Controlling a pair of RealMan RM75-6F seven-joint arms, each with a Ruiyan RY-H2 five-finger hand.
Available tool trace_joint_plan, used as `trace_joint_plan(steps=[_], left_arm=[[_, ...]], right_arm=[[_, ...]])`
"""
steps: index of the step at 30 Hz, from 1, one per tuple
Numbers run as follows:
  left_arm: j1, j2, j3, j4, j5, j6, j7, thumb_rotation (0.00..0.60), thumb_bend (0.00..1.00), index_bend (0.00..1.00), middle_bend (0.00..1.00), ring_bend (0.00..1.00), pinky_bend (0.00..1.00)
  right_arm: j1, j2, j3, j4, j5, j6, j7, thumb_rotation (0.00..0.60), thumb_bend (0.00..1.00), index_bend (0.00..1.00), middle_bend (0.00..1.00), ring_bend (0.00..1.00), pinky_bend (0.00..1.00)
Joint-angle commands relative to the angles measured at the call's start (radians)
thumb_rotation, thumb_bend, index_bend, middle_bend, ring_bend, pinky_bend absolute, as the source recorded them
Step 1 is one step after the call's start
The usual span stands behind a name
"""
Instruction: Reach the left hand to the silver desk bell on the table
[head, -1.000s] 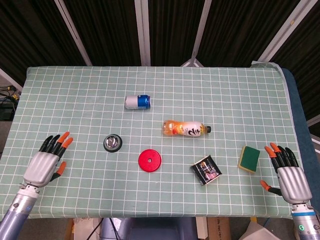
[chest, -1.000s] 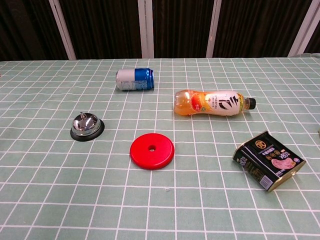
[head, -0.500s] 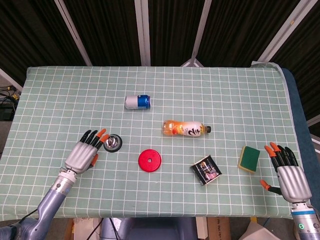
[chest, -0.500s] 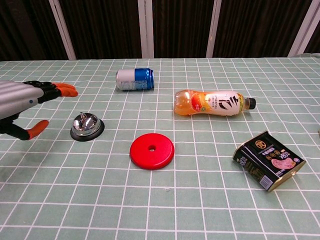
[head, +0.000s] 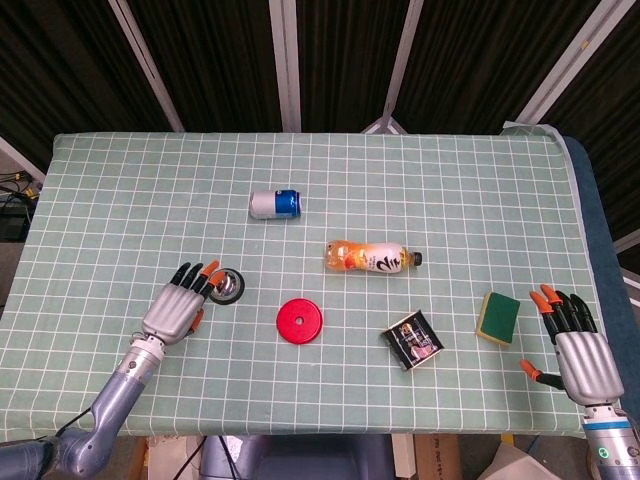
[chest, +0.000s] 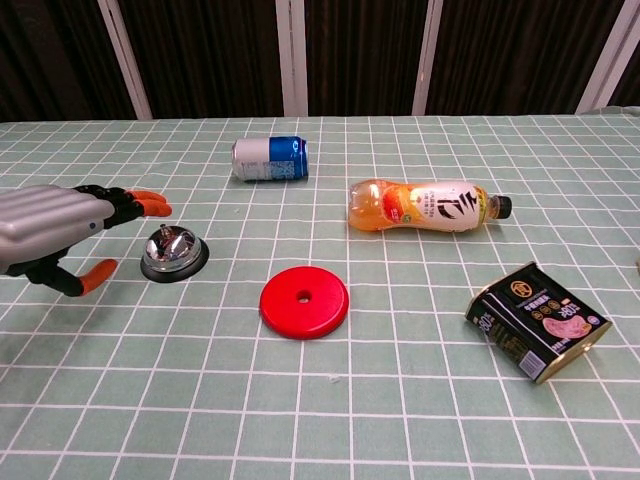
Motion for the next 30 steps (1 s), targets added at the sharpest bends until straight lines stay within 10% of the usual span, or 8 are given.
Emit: trace_joint_plan(steps=[1, 18, 24, 30], left_arm=[[-0.008, -0.012, 0.012, 0.023, -0.013, -0.014, 0.006, 0.600, 0.75, 0.00, 0.00, 0.00, 0.00], [-0.042, -0.004, -0.017, 0.000, 0.017, 0.048, -0.065, 0.600, 0.72, 0.00, 0.00, 0.00, 0.00], [-0.035, 0.050, -0.050, -0.123, 0.049, 0.137, -0.050, 0.600, 0.35, 0.00, 0.00, 0.00, 0.00], [0.082, 0.182, 0.035, -0.264, 0.119, 0.289, -0.028, 0.600, 0.19, 0.00, 0.00, 0.00, 0.00]], right_arm=[[0.000, 0.000, 0.000, -0.001, 0.001, -0.001, 0.000, 0.600, 0.22, 0.00, 0.00, 0.00, 0.00], [-0.001, 0.000, 0.002, -0.001, 0.000, 0.005, 0.009, 0.600, 0.22, 0.00, 0.00, 0.00, 0.00], [-0.002, 0.002, 0.003, 0.001, -0.001, 0.008, 0.014, 0.600, 0.22, 0.00, 0.00, 0.00, 0.00], [-0.003, 0.002, 0.001, 0.005, -0.008, 0.011, 0.012, 0.600, 0.22, 0.00, 0.00, 0.00, 0.00]])
